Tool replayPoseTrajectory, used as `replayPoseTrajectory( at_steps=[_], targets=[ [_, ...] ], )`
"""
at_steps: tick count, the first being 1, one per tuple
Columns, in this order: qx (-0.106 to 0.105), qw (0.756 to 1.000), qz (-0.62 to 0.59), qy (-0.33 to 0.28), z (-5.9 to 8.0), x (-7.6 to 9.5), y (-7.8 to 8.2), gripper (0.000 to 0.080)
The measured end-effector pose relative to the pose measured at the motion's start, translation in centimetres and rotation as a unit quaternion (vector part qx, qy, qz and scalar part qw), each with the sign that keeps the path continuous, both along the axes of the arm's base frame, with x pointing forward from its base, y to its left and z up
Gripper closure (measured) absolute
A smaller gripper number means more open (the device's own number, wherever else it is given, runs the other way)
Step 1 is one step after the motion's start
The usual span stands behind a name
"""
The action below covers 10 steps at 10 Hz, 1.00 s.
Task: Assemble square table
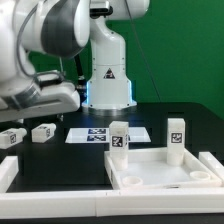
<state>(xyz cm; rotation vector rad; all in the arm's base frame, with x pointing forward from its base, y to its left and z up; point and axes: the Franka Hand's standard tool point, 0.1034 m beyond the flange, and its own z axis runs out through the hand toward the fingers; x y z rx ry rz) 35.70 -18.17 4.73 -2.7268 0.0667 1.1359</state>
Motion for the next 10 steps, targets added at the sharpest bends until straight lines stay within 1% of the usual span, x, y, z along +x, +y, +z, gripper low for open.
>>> replayPoseTrajectory(
  at_steps=[1,5,6,7,8,9,10],
  targets=[
    [-0.004,1.000,-0.002,0.008,-0.5,0.1,-0.6,0.0151],
    [-0.003,1.000,-0.001,0.008,-0.6,0.1,-0.5,0.0151],
    [-0.005,1.000,-0.006,0.020,-1.0,-0.6,-0.7,0.0151],
    [-0.006,1.000,-0.009,0.029,-1.2,-1.3,-0.6,0.0151],
    [-0.011,0.999,-0.017,0.038,-1.4,-1.9,-0.2,0.0151],
    [-0.009,0.999,-0.024,0.040,-1.7,-2.1,0.1,0.0151],
    [-0.008,0.999,-0.022,0.039,-1.7,-2.1,0.1,0.0151]
  ],
)
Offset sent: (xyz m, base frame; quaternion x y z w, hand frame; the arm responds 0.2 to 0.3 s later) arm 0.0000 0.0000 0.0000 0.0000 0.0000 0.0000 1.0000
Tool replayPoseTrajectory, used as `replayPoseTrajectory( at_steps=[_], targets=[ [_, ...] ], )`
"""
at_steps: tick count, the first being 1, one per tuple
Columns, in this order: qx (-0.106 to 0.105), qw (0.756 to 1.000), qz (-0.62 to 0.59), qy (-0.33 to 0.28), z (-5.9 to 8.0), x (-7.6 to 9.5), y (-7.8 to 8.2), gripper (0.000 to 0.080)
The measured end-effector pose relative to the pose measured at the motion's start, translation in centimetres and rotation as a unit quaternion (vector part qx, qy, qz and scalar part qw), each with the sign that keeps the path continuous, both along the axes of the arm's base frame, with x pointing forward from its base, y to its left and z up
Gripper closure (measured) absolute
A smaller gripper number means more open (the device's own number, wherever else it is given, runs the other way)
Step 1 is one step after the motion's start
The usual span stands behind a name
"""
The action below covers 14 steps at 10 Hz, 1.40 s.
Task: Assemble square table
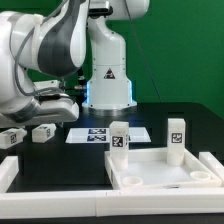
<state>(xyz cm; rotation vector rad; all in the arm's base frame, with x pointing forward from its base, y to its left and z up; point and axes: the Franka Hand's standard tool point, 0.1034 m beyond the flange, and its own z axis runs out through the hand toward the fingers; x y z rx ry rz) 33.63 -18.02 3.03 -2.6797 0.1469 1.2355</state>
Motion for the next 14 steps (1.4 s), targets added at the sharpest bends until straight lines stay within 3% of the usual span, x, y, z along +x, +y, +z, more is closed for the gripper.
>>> replayPoseTrajectory(
  at_steps=[3,8,11,13,14],
  targets=[
    [0.000,1.000,-0.001,0.003,-0.1,-0.2,0.0,0.0151],
    [0.004,1.000,-0.004,0.020,-1.3,-2.2,-0.1,0.0151],
    [0.006,1.000,0.000,0.022,-1.6,-2.2,0.1,0.0151],
    [0.006,1.000,0.001,0.022,-1.6,-2.2,0.1,0.0388],
    [0.006,1.000,0.001,0.023,-1.6,-2.2,0.1,0.0388]
  ],
)
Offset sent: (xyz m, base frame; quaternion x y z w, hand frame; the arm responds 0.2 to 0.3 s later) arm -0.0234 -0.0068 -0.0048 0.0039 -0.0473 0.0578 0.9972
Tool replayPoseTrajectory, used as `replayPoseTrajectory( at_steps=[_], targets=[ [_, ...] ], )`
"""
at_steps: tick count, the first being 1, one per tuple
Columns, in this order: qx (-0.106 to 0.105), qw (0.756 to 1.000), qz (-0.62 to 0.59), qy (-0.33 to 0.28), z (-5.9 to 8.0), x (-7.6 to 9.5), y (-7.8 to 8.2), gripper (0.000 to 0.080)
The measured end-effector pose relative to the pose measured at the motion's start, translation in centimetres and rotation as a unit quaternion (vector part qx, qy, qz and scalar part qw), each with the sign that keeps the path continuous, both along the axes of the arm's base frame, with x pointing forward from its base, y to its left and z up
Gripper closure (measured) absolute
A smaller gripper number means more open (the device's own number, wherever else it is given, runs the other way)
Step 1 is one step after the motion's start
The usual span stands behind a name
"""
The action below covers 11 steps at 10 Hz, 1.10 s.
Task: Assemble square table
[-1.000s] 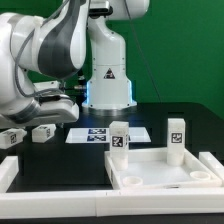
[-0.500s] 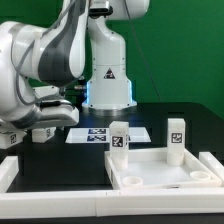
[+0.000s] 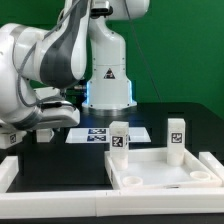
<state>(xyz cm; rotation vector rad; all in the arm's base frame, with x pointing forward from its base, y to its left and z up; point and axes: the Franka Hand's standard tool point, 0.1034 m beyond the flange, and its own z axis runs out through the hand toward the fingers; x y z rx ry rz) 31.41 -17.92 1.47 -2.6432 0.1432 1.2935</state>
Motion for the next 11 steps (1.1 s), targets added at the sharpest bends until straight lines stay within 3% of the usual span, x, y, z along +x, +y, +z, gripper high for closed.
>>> replayPoseTrajectory(
  at_steps=[1,9,11],
  targets=[
    [0.000,1.000,0.000,0.000,0.0,0.0,0.0,0.0511],
    [0.003,1.000,0.001,0.001,0.2,0.0,0.0,0.0510],
    [0.026,1.000,0.006,0.002,3.9,1.3,0.8,0.0509]
  ],
)
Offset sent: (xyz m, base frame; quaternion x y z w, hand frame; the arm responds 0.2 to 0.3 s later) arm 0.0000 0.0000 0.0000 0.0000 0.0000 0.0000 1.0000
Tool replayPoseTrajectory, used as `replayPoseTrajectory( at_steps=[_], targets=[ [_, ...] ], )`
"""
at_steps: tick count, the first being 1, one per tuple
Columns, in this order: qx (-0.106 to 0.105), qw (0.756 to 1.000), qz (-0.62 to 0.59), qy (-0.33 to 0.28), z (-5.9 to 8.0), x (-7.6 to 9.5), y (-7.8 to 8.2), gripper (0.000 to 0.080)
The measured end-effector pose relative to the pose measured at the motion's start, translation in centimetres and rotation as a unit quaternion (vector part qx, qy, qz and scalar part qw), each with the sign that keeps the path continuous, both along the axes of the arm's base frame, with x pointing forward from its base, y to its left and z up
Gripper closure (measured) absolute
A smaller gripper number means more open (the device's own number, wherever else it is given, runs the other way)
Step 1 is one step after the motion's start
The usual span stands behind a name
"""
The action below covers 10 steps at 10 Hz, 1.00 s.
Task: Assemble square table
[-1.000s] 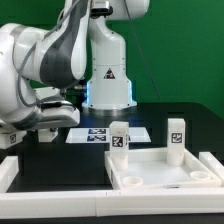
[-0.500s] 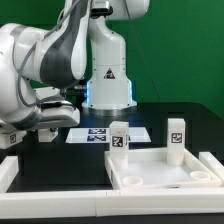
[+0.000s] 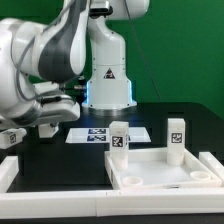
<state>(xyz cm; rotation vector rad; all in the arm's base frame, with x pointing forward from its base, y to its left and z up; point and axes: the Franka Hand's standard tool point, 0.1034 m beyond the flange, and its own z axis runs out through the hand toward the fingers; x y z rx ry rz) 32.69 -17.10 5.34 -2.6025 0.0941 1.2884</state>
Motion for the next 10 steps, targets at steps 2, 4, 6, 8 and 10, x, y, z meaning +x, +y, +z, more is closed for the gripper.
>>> replayPoseTrajectory(
  at_steps=[2,4,6,8,10],
  targets=[
    [0.009,1.000,0.010,-0.010,3.5,1.9,1.2,0.0509],
    [0.006,1.000,0.014,-0.024,4.1,2.9,2.2,0.0509],
    [-0.001,0.998,0.013,-0.067,3.8,3.6,1.9,0.0509],
    [-0.015,0.991,0.007,-0.131,5.4,5.4,3.1,0.0509],
    [-0.026,0.977,0.025,-0.212,9.6,10.4,6.0,0.0509]
  ],
)
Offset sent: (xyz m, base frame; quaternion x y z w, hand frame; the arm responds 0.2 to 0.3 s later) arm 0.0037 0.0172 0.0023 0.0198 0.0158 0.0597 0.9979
